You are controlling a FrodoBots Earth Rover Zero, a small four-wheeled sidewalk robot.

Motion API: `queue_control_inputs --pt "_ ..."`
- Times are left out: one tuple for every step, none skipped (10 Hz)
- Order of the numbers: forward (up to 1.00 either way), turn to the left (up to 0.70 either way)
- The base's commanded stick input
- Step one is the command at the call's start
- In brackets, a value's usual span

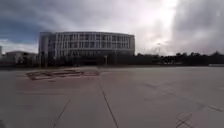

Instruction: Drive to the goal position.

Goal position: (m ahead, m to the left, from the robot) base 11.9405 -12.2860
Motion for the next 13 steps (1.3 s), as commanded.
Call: queue_control_inputs --pt "0.7 0.0" --pt "0.7 0.0" --pt "0.7 0.0" --pt "0.7 0.0" --pt "0.7 0.0" --pt "0.7 0.0" --pt "0.7 0.0" --pt "0.7 0.0" --pt "0.7 0.0" --pt "0.7 0.0" --pt "0.7 0.0" --pt "0.7 0.0" --pt "0.7 0.0"
